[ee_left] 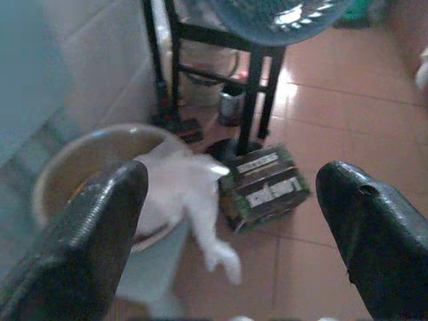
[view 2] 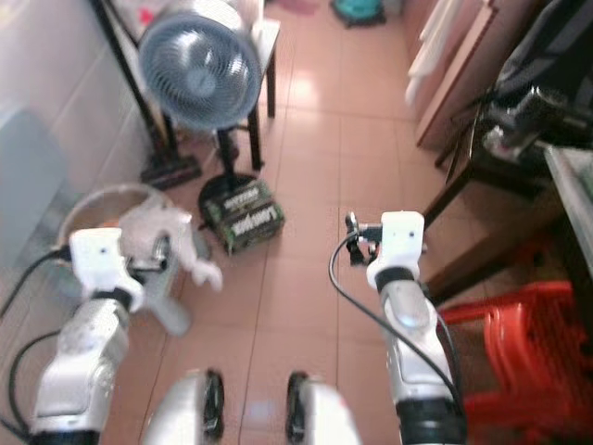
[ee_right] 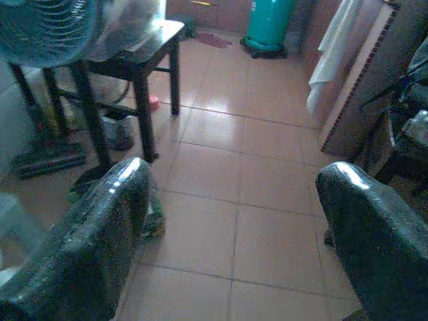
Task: Setting the table
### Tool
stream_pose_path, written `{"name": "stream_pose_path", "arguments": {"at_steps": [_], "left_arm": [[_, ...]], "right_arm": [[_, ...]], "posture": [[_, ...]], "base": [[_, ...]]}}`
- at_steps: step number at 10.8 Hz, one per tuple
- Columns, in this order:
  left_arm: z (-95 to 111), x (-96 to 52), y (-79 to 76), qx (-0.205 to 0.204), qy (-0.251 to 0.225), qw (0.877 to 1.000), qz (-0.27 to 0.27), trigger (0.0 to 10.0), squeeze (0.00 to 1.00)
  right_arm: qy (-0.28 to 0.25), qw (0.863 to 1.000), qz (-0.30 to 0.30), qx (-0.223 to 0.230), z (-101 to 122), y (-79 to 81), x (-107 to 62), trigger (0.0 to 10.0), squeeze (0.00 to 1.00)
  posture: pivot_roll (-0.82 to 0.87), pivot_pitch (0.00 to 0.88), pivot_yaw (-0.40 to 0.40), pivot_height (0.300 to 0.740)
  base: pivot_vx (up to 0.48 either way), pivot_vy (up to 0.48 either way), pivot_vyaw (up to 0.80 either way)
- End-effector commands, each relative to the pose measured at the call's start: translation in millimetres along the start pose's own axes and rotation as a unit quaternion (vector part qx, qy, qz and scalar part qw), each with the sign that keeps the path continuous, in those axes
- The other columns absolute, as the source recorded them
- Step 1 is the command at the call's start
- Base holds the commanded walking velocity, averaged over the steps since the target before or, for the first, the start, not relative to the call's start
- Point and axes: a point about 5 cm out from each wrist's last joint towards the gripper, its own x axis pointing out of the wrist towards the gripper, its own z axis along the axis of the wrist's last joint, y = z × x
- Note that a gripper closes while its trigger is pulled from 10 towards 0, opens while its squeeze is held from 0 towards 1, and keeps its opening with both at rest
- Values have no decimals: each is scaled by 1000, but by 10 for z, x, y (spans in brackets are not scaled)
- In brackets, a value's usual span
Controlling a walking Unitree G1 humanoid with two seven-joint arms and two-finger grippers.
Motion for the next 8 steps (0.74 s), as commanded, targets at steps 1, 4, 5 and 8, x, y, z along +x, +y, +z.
{"name": "stream_pose_path", "arguments": {"at_steps": [1,4,5,8], "left_arm": [[-27,-20,-21,-9,8,1000,1,10000,0],[13,2,-17,-11,-2,1000,0,10000,0],[13,2,-17,-11,-2,1000,-4,10000,0],[10,0,-38,-15,-2,1000,-13,10000,0]], "right_arm": [[10,1000,-5,-6,-41,-48,-9,10000,0],[7,1000,-6,-6,-31,-30,11,10000,0],[7,1000,-7,-6,-35,-36,4,10000,0],[8,1000,-13,-4,-49,-53,-9,10000,0]], "posture": [[-24,189,-44,740],[-22,187,-41,740],[-23,186,-39,740],[-26,190,-38,740]], "base": [[-390,0,0],[-209,387,0],[0,458,0],[0,469,0]]}}
